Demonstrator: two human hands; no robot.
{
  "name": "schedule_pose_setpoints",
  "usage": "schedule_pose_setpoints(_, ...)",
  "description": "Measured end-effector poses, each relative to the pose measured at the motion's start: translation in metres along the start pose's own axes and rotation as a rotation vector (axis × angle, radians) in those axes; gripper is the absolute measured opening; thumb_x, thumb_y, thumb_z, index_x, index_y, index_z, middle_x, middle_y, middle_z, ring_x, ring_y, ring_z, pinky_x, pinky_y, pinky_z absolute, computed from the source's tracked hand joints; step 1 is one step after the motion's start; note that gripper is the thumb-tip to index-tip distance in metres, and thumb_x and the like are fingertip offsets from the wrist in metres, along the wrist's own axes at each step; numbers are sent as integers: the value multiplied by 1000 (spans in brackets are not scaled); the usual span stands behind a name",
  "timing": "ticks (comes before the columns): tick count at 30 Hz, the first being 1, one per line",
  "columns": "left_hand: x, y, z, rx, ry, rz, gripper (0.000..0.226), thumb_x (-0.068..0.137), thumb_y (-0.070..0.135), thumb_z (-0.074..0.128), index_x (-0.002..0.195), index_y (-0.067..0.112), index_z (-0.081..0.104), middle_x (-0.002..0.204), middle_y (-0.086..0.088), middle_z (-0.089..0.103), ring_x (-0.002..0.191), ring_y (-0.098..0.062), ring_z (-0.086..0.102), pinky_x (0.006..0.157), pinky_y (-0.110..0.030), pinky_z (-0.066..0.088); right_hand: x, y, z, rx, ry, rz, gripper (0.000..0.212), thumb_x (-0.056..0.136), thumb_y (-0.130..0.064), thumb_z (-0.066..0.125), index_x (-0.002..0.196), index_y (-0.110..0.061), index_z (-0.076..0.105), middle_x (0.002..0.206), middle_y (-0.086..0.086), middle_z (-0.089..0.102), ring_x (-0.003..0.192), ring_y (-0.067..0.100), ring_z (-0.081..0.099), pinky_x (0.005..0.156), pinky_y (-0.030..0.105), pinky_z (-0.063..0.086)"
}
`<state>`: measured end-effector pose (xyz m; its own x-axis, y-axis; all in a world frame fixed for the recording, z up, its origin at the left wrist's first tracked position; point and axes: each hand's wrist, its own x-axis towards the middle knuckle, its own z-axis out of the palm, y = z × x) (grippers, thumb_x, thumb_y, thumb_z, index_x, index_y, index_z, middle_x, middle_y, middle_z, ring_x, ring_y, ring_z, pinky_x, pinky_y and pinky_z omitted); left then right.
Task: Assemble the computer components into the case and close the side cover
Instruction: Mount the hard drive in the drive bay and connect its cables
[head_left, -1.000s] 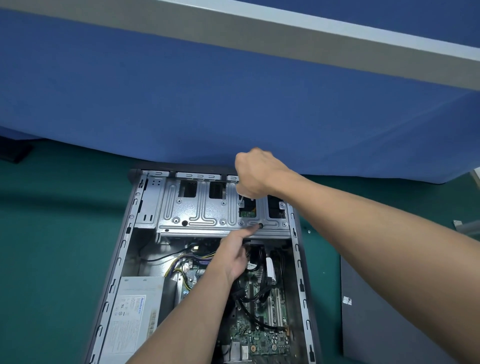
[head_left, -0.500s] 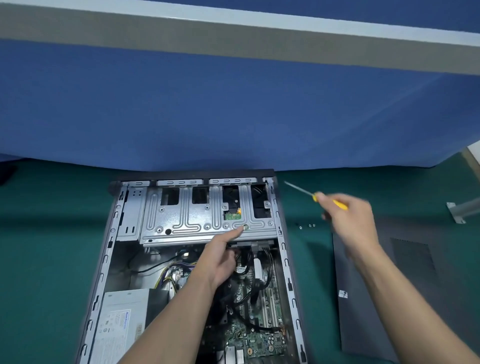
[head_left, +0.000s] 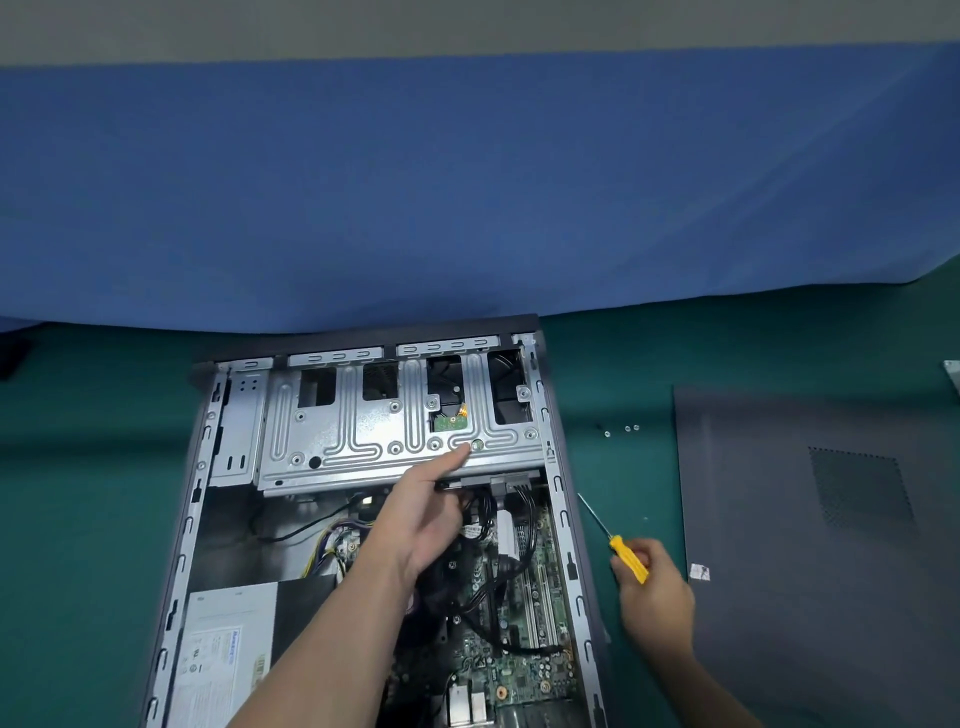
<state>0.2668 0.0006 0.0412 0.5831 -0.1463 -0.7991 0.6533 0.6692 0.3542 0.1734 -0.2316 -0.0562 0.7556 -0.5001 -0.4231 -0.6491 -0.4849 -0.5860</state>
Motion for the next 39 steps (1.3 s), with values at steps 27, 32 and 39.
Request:
schedule_pose_setpoints(27, 12, -3, -3, 15, 30, -12, 56, 73, 8, 71, 125, 1, 51, 152, -19, 33, 147, -26, -8, 118, -33, 0, 122, -106, 4, -561, -50, -234, 20, 85, 2, 46, 100, 4, 60, 102, 28, 60, 94, 46, 57, 76, 43, 48)
schedule_pose_setpoints(32, 11, -3, -3, 29, 38, -8, 52, 72, 9, 72, 121, 3, 53, 153, -18, 31, 147, -26, -10, 119, -34, 0, 118, -103, 4, -503, -26, -227, 20, 85, 1, 51, 105, 4, 58, 106, 25, 56, 98, 45, 55, 80, 41, 45)
schedule_pose_setpoints(39, 4, 0, 1, 31, 41, -19, 42, 72, 9, 72, 111, 10, 57, 154, -19, 29, 146, -27, -9, 119, -32, 7, 98, -109, -16, 267, -230, 15, 13, 93, 1, 52, 93, -2, 65, 83, 9, 65, 70, 17, 64, 72, 30, 56)
